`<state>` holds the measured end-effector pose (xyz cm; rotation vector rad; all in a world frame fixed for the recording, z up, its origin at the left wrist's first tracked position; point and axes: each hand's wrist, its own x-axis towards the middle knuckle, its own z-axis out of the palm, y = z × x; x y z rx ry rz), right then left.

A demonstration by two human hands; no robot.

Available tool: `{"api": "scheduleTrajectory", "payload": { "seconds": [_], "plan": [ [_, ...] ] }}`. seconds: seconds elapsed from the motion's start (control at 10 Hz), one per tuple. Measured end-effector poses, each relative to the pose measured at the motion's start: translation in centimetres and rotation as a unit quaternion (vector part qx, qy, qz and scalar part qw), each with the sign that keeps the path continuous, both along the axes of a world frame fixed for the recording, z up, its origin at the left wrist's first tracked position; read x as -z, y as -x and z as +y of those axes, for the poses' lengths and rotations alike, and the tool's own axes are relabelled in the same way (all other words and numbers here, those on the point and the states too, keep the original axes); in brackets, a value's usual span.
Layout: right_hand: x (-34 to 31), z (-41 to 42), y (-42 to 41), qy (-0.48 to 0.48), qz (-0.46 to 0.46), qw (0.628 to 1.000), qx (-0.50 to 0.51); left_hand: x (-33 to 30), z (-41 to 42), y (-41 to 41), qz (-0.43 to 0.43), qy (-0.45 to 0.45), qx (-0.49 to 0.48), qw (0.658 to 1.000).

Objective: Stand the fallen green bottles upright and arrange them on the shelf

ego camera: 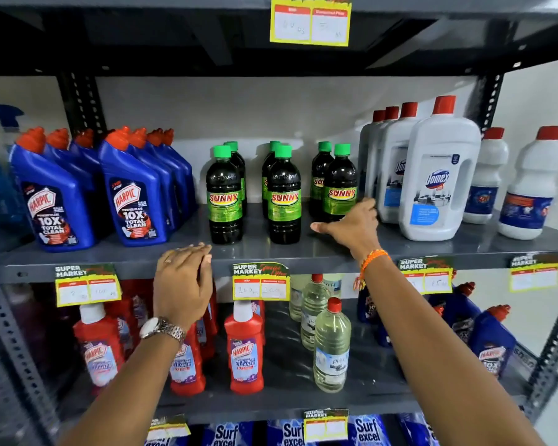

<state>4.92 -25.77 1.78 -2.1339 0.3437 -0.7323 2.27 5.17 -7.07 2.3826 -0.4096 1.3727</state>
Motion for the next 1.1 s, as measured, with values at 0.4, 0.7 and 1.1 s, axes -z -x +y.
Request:
{"api": "scheduleTrajectory", "payload": {
  "seconds": [0.4,0.7,1.1],
  "plan": [
    [-0.1,-0.9,-0.4,0.008,-0.012,0.999,-0.036,0.9,0.4,-0.4,-0.040,-0.038,-0.017,0.998],
    [0.5,-0.5,1.1,0.029,-0.039,0.999,-0.007,1.2,0.4,-0.6,-0.038,-0.023,-0.005,0.999],
    [-1.0,-0.6,3.5,-0.047,-0.074,0.995,-0.050,-0.1,0.1,0.5,0.026,-0.005,-0.012,1.000]
  ]
}}
